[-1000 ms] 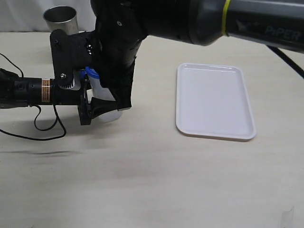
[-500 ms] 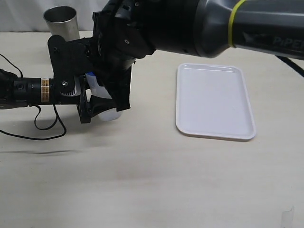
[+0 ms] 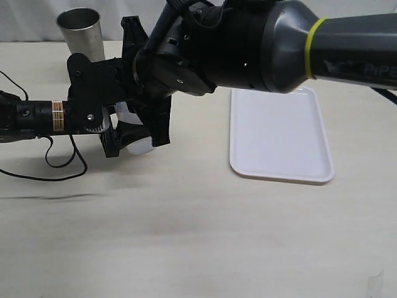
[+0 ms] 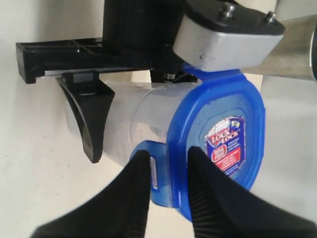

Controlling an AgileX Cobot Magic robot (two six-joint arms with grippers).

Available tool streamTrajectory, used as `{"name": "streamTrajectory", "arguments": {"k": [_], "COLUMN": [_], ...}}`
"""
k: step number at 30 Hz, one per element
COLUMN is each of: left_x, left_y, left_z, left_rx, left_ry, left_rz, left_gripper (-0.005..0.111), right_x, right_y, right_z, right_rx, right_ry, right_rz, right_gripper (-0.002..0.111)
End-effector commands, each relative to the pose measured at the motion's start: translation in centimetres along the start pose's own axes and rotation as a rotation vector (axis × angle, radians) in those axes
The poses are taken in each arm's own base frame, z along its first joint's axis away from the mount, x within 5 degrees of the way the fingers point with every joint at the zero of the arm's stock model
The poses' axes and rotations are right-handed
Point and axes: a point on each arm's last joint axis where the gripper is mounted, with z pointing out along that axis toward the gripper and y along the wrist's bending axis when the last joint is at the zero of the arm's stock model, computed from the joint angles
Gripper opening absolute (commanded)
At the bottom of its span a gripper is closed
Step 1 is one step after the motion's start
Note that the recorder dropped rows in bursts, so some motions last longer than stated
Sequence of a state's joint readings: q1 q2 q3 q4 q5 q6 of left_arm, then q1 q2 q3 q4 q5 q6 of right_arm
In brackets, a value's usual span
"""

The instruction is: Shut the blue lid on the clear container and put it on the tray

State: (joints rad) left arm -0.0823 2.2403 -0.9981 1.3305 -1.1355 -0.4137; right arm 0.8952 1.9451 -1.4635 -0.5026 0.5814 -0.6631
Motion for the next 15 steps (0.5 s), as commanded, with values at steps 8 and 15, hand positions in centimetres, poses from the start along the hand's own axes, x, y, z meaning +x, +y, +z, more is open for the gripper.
{"name": "streamTrajectory", "arguments": {"k": [8, 15], "left_x": [-1.4, -1.4], "left_y": [-1.1, -1.0], "left_z": [0.9, 0.8], "left_rx": [0.078, 0.074], "left_ry": [-0.078, -0.080], "left_rz": [0.053, 0.076], "left_gripper": [0.000, 0.000], "right_x": [0.4, 0.4], "right_y": [3.4, 1.2], "right_z": [3.1, -0.5], "right_rx": [-0.130, -0.048], "right_ry": [0.081, 0.028], "right_rz": [0.075, 0.184], "right_gripper": [0.019, 0.045]}}
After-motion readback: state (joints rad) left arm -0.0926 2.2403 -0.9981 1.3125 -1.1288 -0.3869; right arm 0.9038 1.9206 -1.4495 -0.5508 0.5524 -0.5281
